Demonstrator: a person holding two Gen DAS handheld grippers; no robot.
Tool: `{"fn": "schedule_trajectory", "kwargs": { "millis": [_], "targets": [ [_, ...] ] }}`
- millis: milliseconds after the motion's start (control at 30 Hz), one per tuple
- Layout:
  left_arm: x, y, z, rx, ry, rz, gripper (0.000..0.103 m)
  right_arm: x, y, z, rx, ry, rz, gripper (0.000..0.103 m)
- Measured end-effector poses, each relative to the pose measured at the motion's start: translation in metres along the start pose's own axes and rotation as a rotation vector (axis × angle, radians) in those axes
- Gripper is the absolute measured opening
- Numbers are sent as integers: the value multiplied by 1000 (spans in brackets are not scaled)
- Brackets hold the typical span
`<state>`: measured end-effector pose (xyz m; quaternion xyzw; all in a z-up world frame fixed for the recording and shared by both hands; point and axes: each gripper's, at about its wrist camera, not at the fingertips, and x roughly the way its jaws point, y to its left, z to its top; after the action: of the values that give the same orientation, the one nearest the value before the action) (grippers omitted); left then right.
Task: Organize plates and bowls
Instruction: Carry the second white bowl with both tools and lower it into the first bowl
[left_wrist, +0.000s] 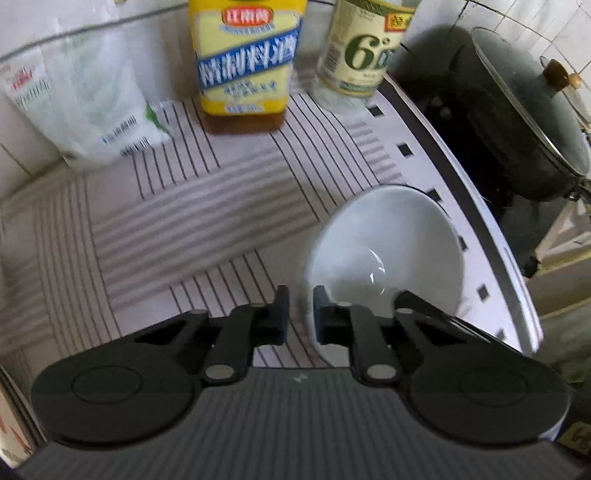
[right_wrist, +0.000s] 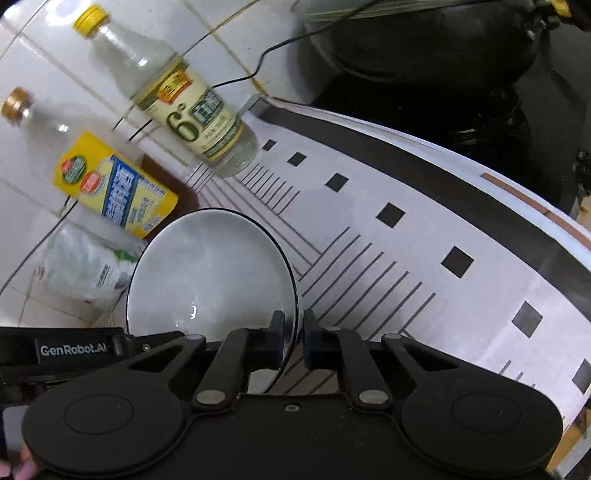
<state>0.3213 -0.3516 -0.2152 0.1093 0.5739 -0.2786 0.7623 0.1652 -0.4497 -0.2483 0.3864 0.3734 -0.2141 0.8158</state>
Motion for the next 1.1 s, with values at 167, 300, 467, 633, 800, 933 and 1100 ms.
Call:
{"fn": "schedule_trajectory", "kwargs": {
  "millis": [167, 300, 467, 633, 800, 933, 1100],
  "targets": [
    [-10, 2, -10, -14, 15, 16, 11, -2, 2, -2, -9, 45, 15, 13],
    [-22, 7, -18, -39, 21, 3, 11, -8, 3, -5, -13, 72, 39, 13],
    [-40, 6, -29, -31, 21, 46, 11, -19, 7, -12, -14, 92, 105, 15],
    [-64, 11, -46, -56, 19, 49, 11, -34, 22, -19, -97, 109, 120, 15],
    [-95, 18, -64, -81, -4, 56, 11, -54, 41, -27, -170, 130, 138, 15],
    [-120, 26, -78, -108, -34, 68, 11, -67, 56, -35, -223, 153, 168, 15],
    [-145, 45, -95, -152, -59, 93, 11, -76, 75, -46, -296, 171, 222, 16]
  ]
}}
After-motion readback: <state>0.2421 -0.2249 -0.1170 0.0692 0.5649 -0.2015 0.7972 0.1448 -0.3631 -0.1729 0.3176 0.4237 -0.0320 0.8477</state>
